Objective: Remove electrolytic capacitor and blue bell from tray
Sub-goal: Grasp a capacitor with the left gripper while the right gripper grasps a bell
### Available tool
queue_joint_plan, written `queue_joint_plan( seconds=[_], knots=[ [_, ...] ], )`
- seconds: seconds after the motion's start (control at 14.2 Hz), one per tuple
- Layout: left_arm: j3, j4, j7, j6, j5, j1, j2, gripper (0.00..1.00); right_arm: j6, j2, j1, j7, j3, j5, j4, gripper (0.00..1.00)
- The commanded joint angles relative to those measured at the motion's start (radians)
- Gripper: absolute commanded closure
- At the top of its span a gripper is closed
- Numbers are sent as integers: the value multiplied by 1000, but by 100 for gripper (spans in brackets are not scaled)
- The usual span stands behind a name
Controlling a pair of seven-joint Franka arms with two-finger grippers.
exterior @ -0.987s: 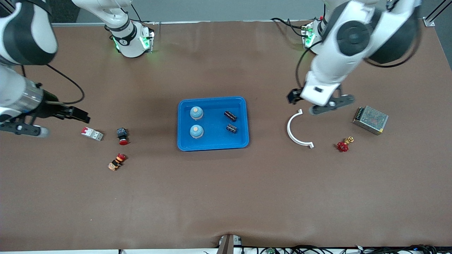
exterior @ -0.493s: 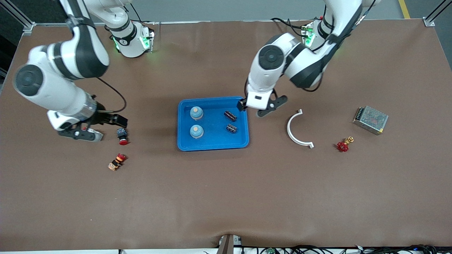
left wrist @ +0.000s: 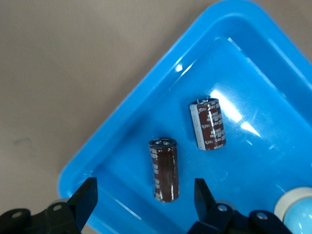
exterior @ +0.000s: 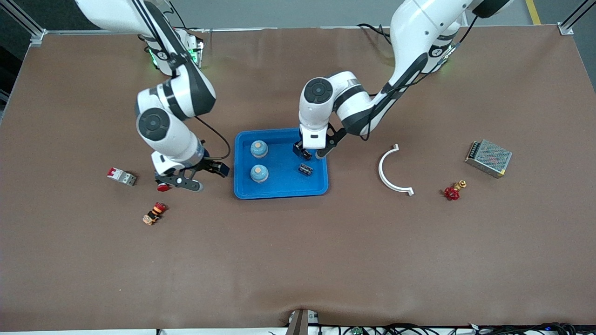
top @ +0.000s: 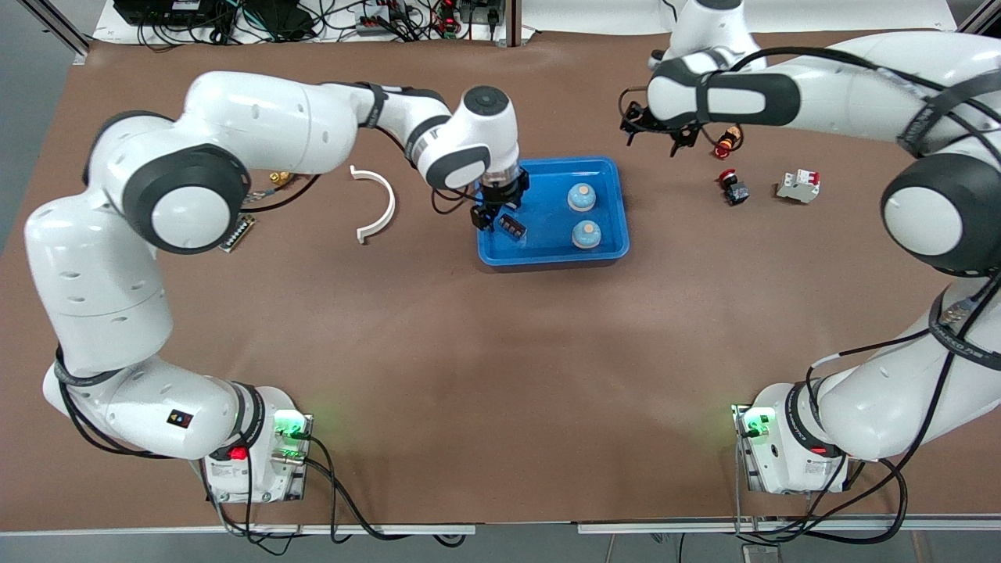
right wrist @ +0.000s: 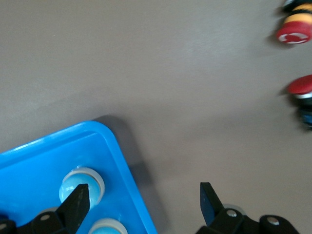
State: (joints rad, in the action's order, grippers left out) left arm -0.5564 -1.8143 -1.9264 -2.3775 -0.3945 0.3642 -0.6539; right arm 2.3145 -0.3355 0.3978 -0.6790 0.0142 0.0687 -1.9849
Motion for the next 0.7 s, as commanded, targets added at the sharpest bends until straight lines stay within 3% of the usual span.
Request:
queue_joint_plan(
  seconds=[0.0,0.21,0.35,0.56,0.63],
  knots=[
    [4,70,-98,4,-70,41,-68,15,71,-51,18,-48,-10,14,8,0],
    [4,70,-103,-31,-75,44,-104,21,155,-100,59,-111,-10,14,11,0],
    [6,70,-103,-39,-81,44,-118,30,189,-123,82,-145,-10,14,14,0],
    [6,69,-101,-39,-83,44,-124,59,223,-160,125,-188,-10,14,18,0],
    [6,69,-100,-39,-84,41,-124,78,229,-171,141,-203,-10,16,18,0]
  ],
)
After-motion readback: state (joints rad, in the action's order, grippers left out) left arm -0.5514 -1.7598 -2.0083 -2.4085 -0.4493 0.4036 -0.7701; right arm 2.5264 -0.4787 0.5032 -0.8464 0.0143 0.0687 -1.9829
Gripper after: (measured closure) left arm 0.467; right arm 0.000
